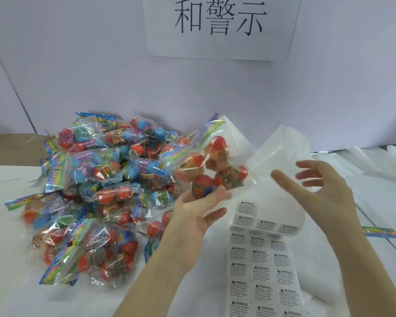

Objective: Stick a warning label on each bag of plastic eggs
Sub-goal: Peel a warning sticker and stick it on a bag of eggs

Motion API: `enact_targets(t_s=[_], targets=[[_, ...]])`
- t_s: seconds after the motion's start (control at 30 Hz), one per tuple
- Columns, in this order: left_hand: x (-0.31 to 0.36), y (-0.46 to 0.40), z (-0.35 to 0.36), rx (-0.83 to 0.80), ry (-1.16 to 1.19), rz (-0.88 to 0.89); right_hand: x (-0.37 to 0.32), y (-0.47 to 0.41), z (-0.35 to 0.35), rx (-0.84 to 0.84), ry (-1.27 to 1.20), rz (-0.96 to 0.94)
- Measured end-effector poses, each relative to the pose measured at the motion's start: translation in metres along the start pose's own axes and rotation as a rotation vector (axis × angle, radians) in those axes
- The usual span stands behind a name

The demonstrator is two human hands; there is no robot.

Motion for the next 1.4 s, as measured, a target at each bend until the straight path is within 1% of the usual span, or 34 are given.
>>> enact_targets(t_s=[0.03,0.07,0.1,0.2,0.23,0.27,0.37,0.43,0.5,0.53,0.6,0.67,0.8,0.87,0.93,1.07,1.4], targets=[[-0.001,0.000,-0.001,-0.002,0.008,0.000,0.004,-0.002,-0.003,0.002,0.163,0.018],[-0.002,0.000,-0.001,-0.006,0.005,0.002,0.008,-0.003,-0.004,-0.040,0.285,0.054],[-0.004,0.000,-0.001,-0.009,-0.002,0.002,0.013,-0.005,-0.004,-0.117,0.350,0.100],[-0.007,0.000,-0.001,0.003,-0.022,0.013,0.024,-0.001,0.005,-0.413,0.401,0.188],[-0.007,0.000,-0.002,0.007,-0.041,0.016,0.025,0.000,0.009,-0.469,0.394,0.175],[-0.007,0.000,-0.002,0.012,-0.066,0.012,0.025,0.000,0.011,-0.486,0.369,0.143],[-0.013,0.000,-0.003,-0.016,-0.134,-0.054,0.011,0.001,0.014,-0.425,0.244,-0.024],[-0.021,0.001,-0.001,-0.041,-0.094,-0.143,-0.003,0.004,0.012,-0.271,0.245,-0.175],[-0.025,0.002,0.002,-0.079,-0.037,-0.205,-0.013,0.010,0.013,-0.090,0.340,-0.335],[-0.026,0.003,0.003,-0.101,-0.009,-0.227,-0.018,0.014,0.017,-0.036,0.378,-0.419],[-0.027,0.004,0.007,-0.132,0.070,-0.246,-0.024,0.023,0.028,-0.014,0.400,-0.572],[-0.026,0.004,0.009,-0.153,0.131,-0.243,-0.027,0.030,0.037,-0.018,0.395,-0.685],[-0.022,0.003,0.011,-0.139,0.212,-0.251,-0.033,0.041,0.041,0.068,0.377,-0.867],[-0.020,0.003,0.011,-0.120,0.242,-0.246,-0.035,0.045,0.042,0.084,0.356,-0.942],[-0.018,0.002,0.010,-0.105,0.232,-0.223,-0.035,0.048,0.045,0.057,0.350,-0.971],[-0.015,0.000,0.005,-0.057,0.208,-0.183,-0.033,0.046,0.048,-0.004,0.287,-0.910],[-0.010,0.002,0.004,-0.027,0.227,-0.181,-0.029,0.044,0.051,-0.062,0.208,-0.875]])
Point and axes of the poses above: each hand's wrist, its own y-axis away from the middle knuckle, its own z-axis out of the palm, x = y × z, the point moved 6 cm from there along -y, towards the middle knuckle, and after that the axes turned 10 degrees about z, right-handed, at the moved point
